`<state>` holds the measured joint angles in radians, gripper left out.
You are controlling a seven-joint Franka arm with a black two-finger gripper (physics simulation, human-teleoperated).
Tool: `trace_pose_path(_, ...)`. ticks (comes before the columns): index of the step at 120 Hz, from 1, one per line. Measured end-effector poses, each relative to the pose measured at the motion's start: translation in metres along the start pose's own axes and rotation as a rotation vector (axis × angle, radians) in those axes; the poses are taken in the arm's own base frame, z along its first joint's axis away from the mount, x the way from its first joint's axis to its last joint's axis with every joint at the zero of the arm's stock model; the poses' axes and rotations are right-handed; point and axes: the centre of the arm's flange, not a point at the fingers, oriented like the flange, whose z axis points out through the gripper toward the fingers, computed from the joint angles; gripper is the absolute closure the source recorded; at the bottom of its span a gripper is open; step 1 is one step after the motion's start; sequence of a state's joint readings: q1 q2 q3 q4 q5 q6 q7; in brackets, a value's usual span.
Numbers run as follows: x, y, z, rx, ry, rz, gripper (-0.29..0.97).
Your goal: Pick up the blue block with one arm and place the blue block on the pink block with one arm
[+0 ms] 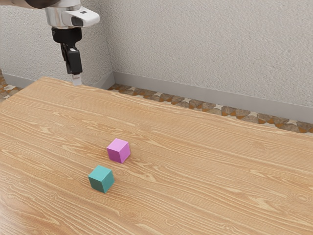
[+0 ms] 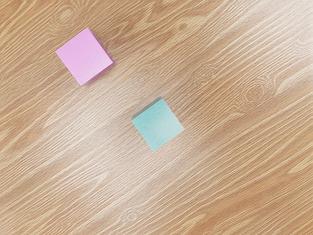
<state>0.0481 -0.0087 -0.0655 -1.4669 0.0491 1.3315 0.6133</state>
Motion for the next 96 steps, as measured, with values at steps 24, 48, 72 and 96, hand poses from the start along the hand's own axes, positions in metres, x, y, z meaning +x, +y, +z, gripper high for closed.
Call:
trace_pose_path(24, 0.001, 0.001, 0.0, 0.001, 0.001, 0.003, 0.0)
trace_pose_path(48, -0.089, 0.072, -0.129, 0.169, 0.18, -0.037, 0.0)
trace_pose_path(72, -0.155, 0.098, -0.106, 0.138, 0.053, -0.186, 0.0)
trace_pose_path(96, -0.17, 0.117, 0.011, 0.077, -0.095, -0.443, 0.0)
